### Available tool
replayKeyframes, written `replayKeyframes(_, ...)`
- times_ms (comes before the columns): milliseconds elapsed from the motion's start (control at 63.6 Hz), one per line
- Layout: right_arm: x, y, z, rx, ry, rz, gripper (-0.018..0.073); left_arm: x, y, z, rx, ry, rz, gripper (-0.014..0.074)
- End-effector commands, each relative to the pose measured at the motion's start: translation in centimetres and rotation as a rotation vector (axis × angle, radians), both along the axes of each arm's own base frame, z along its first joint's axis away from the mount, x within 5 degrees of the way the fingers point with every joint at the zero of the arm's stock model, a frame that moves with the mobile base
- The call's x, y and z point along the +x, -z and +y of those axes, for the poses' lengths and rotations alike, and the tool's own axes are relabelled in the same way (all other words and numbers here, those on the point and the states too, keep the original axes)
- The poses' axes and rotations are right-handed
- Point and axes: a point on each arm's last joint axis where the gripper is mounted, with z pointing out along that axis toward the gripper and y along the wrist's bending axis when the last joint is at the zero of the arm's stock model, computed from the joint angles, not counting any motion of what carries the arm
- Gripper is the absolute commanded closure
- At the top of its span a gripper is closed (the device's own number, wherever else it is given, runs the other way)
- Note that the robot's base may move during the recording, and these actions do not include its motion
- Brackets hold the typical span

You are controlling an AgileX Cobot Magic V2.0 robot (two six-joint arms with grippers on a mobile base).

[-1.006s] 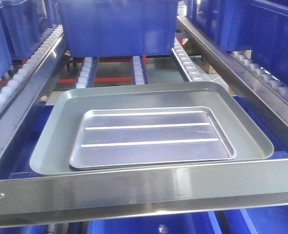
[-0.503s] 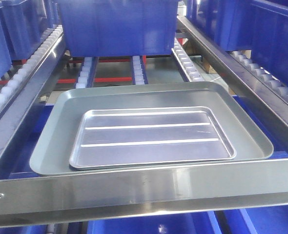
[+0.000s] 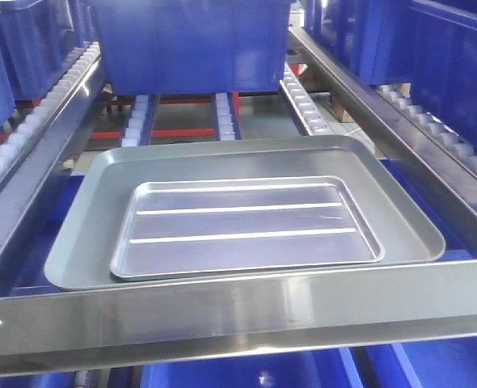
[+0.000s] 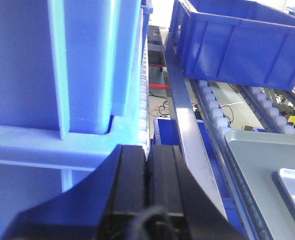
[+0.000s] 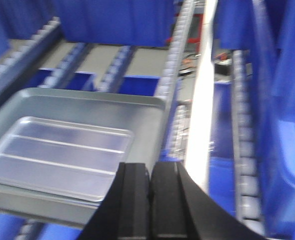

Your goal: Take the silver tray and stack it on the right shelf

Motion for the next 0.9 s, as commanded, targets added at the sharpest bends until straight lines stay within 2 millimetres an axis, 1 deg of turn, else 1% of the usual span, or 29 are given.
replayKeyframes(0, 0.3, -0.5, -0.2, -0.022, 0.055, -0.16, 0.0507, -0.1, -0.2, 0.1, -0.008, -0.007, -0.08, 0.0688)
replayKeyframes(141, 0.2, 3.0, -0.8, -0.022, 0.169, -0.225, 0.0507, -0.1, -0.2, 0.1, -0.008, -0.007, -0.08, 0.0688)
replayKeyframes(283, -0.2, 6.3, -1.1, -0.02, 0.206, -0.266, 0.0507, -0.1, -0.2, 0.1, -0.008, -0.007, -0.08, 0.0688)
replayKeyframes(346, -0.2, 7.4, -1.1, 0.002, 0.209, -0.289, 0.0507, -0.1, -0.2, 0.1, -0.008, -0.008, -0.08, 0.0688)
replayKeyframes(440, -0.1, 7.5, -1.1, 0.046, 0.213, -0.272, 0.0507, -0.1, -0.2, 0.1, -0.008, -0.007, -0.078, 0.0688)
replayKeyframes(880, -0.1, 7.5, -1.1, 0.048, 0.213, -0.271, 0.0507, -0.1, -0.2, 0.1, -0.008, -0.007, -0.078, 0.0688)
